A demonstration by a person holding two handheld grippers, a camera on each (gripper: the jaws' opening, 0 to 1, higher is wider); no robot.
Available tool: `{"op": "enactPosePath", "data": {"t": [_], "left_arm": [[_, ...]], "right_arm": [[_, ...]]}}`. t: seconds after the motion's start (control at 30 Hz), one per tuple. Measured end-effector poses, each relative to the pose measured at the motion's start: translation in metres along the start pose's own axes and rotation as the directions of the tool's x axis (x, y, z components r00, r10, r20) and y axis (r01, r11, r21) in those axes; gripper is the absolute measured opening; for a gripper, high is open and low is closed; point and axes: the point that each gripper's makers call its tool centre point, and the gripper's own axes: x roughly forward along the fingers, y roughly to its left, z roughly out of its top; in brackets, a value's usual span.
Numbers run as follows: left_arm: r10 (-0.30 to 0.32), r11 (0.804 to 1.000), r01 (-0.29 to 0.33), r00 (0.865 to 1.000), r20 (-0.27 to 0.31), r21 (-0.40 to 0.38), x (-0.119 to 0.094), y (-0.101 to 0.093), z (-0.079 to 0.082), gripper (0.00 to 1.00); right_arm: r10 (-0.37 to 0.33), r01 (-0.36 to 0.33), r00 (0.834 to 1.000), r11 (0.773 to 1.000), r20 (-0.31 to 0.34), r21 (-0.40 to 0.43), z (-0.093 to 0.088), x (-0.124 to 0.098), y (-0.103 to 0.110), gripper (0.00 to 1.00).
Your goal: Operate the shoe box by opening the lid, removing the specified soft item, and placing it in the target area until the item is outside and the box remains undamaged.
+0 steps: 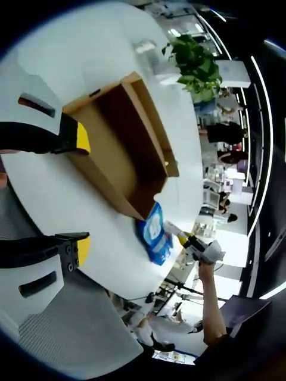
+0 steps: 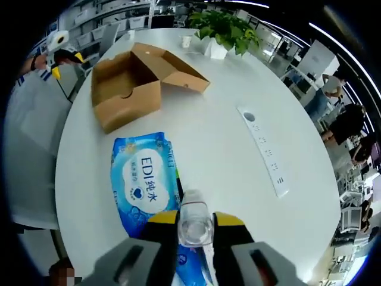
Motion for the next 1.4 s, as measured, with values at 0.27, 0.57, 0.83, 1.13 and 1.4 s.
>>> {"op": "enactPosePath", "data": {"t": [0.27,0.57,0.83,1.13,1.4], "left_arm": [[0.003,1.000,-0.003,1.000,-0.001,-0.004,0.000,-0.001,-0.001,0.53],[0.003,1.000,-0.003,1.000,-0.008,-0.002,-0.001,-0.001,-0.003,0.53],[0.007,1.000,-0.007,1.000,-0.009,-0.004,-0.003,0.002,-0.004,0.53],[0.000,1.000,0.000,1.000,-0.009,-0.005,0.000,0.001,-0.004,0.53],[-0.004,1.000,0.004,1.000,-0.008,-0.002,0.002,0.002,-0.002,0.53]], "right_arm": [[0.025,-0.026,0.998,0.999,-0.056,-0.031,-0.009,0.015,-0.012,0.17],[0.046,-0.054,0.993,0.996,-0.112,-0.070,-0.007,0.019,0.000,0.17],[0.067,-0.085,0.984,0.990,-0.163,-0.111,-0.004,0.020,0.004,0.17],[0.098,-0.139,0.970,0.975,-0.223,-0.175,0.003,0.025,0.003,0.17],[0.117,-0.159,0.965,0.973,-0.234,-0.165,0.015,0.026,0.007,0.17]]}}
